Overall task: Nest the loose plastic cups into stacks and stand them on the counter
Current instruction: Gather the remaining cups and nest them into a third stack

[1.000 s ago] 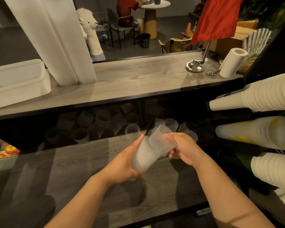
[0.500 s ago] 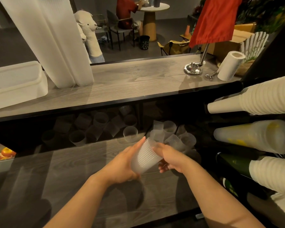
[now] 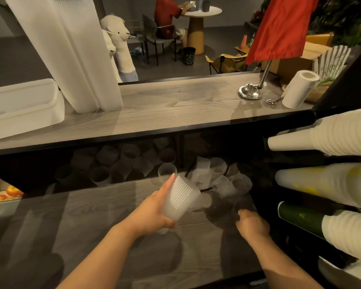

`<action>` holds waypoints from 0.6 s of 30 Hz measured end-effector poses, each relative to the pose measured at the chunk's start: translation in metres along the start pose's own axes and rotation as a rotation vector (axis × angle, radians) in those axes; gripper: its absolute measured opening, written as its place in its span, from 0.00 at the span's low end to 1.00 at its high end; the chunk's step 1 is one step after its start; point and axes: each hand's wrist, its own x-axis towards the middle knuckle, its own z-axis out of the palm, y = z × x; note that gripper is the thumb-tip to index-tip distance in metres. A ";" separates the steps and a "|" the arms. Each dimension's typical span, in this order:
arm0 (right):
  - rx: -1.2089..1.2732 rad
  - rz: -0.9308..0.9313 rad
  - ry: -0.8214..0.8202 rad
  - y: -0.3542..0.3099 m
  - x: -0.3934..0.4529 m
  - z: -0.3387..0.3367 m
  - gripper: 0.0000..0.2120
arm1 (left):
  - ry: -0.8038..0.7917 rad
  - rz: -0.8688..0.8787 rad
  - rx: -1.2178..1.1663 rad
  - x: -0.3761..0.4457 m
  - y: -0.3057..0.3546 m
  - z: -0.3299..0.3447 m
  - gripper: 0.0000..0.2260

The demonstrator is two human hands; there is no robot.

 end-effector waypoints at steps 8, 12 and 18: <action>0.232 -0.002 0.357 0.002 -0.013 -0.001 0.16 | -0.006 -0.005 0.011 0.000 -0.002 -0.004 0.57; 0.777 -0.157 0.493 -0.010 -0.024 -0.039 0.16 | -0.015 0.022 0.029 0.001 0.000 -0.003 0.57; 1.322 -0.441 0.136 -0.054 -0.061 -0.102 0.09 | -0.014 0.075 0.052 -0.002 0.008 -0.003 0.58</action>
